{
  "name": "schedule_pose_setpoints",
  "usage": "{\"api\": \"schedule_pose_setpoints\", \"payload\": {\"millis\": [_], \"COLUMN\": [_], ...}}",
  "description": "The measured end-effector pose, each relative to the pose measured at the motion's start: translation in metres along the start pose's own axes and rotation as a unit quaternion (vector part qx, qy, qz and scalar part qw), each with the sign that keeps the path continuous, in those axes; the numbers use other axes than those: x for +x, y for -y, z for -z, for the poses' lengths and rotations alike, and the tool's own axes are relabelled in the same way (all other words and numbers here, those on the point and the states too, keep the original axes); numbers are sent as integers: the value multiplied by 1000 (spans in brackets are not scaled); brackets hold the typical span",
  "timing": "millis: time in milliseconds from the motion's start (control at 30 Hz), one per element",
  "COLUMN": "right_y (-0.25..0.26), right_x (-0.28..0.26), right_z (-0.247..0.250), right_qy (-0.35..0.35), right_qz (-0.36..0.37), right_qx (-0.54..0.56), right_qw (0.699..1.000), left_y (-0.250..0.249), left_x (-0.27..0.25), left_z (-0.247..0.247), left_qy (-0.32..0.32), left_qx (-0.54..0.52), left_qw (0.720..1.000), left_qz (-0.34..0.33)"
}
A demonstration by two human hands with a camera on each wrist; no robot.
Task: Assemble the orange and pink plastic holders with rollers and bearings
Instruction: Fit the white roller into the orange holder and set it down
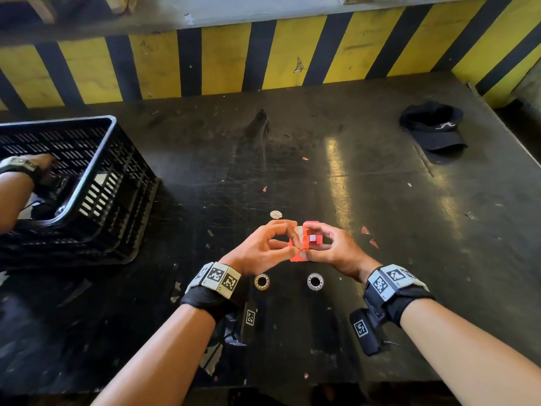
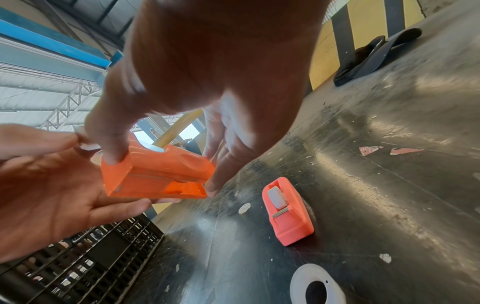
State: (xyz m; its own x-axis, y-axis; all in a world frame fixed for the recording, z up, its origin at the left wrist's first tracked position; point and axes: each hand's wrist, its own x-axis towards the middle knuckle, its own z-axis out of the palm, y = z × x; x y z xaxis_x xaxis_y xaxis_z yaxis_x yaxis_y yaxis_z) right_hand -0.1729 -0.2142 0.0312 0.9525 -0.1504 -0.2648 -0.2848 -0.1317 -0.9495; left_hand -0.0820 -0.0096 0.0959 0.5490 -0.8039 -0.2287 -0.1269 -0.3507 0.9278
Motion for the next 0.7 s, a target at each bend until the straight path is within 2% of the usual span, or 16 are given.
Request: {"api": "schedule_pose_setpoints", "payload": {"millis": [367, 533, 700], "right_y": [3, 6, 5], "right_x": [4, 3, 2], "right_z": [-1, 1, 3], "right_qy": [-1, 10, 15], "right_qz": [-12, -16, -12], "right_qx": [4, 5, 6], "right_qw": [1000, 1000, 1000], "left_y": [3, 1, 4], "left_x": [2, 6, 6], "left_z": [2, 2, 3], "left_qy": [-20, -50, -18], "left_qx": [-62, -35, 9], "left_qw": [997, 996, 999], "left_qz": [35, 66, 28]}}
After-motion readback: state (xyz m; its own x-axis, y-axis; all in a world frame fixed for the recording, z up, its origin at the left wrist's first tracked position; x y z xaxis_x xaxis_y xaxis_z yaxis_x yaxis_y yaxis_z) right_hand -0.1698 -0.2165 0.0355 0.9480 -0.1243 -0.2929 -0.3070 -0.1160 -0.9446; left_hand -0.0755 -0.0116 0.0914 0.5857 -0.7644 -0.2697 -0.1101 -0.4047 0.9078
